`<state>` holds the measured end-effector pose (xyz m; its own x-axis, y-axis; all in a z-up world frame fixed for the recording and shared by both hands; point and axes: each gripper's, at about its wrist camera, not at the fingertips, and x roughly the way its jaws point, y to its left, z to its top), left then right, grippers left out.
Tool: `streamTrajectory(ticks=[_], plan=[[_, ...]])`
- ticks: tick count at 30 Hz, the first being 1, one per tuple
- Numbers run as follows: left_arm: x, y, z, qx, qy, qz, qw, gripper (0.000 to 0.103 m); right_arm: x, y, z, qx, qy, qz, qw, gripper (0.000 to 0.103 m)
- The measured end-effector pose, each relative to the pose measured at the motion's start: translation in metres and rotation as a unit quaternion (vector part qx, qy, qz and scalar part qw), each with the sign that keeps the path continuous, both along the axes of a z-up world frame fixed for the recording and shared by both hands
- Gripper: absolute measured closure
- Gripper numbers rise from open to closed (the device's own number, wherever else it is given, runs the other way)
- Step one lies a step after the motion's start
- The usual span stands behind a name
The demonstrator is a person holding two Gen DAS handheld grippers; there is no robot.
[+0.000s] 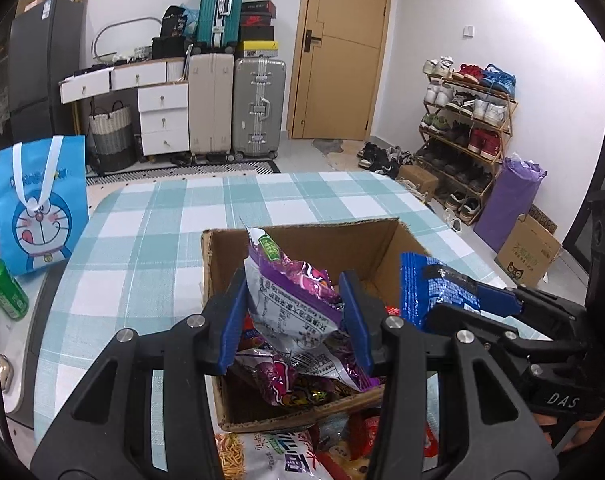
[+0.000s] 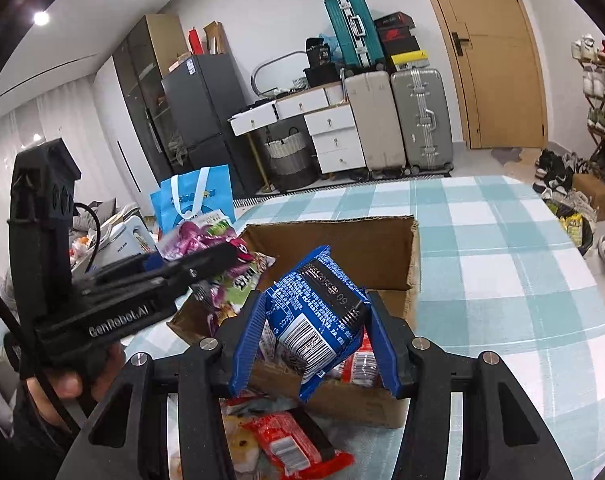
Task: Organize snacks
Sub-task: 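Open both grippers to drop the two packs into the box, then move both grippers back to the bread packs and red wafer pack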
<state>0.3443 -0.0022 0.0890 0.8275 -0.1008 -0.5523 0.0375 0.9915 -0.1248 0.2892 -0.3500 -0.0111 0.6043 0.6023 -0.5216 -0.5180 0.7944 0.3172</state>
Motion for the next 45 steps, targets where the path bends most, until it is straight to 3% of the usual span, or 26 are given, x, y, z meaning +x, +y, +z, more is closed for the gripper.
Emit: streamTrajectory(ticks=[5, 10, 14, 17, 20, 22, 24, 27, 29, 33, 45], plan=[[0.012, 0.009, -0.010, -0.017, 0.007, 0.003, 0.9998, 0.061, 0.012, 0.011, -0.005, 0.002, 0.022, 0.002, 1.000, 0.052], [0.023, 0.007, -0.015, -0.001, 0.008, 0.009, 0.9999, 0.061, 0.021, 0.020, -0.009, -0.011, 0.031, -0.012, 0.999, 0.052], [0.033, 0.009, -0.016, -0.015, 0.023, 0.008, 0.9996, 0.060, 0.028, 0.021, -0.009, -0.004, 0.049, -0.016, 0.999, 0.052], [0.028, 0.011, -0.013, -0.024, 0.021, 0.004, 0.9995, 0.059, 0.018, 0.014, -0.002, 0.020, 0.027, -0.007, 0.999, 0.049], [0.024, 0.011, -0.010, -0.017, 0.021, 0.002, 0.9996, 0.053, 0.008, 0.006, 0.003, 0.003, 0.007, -0.013, 1.000, 0.046], [0.020, 0.010, -0.007, -0.012, 0.016, 0.003, 0.9998, 0.038, 0.006, -0.001, 0.003, 0.004, 0.007, -0.020, 1.000, 0.045], [0.017, 0.010, -0.004, -0.010, 0.014, 0.005, 0.9998, 0.021, 0.005, -0.008, 0.003, 0.004, 0.010, -0.025, 1.000, 0.034], [0.011, 0.011, -0.001, -0.011, 0.013, 0.005, 0.9998, 0.015, 0.001, -0.018, 0.001, 0.004, 0.014, -0.024, 1.000, 0.021], [0.003, 0.011, 0.000, -0.005, 0.013, 0.008, 0.9999, 0.001, -0.005, -0.025, 0.001, 0.003, 0.010, -0.024, 1.000, 0.013], [-0.020, 0.014, 0.004, 0.008, 0.008, 0.007, 0.9999, 0.001, -0.019, -0.034, 0.000, -0.013, -0.005, -0.022, 1.000, 0.001], [-0.108, 0.031, -0.005, 0.007, 0.019, 0.026, 0.9995, 0.001, -0.049, -0.053, -0.015, -0.027, 0.024, -0.002, 0.999, 0.001]])
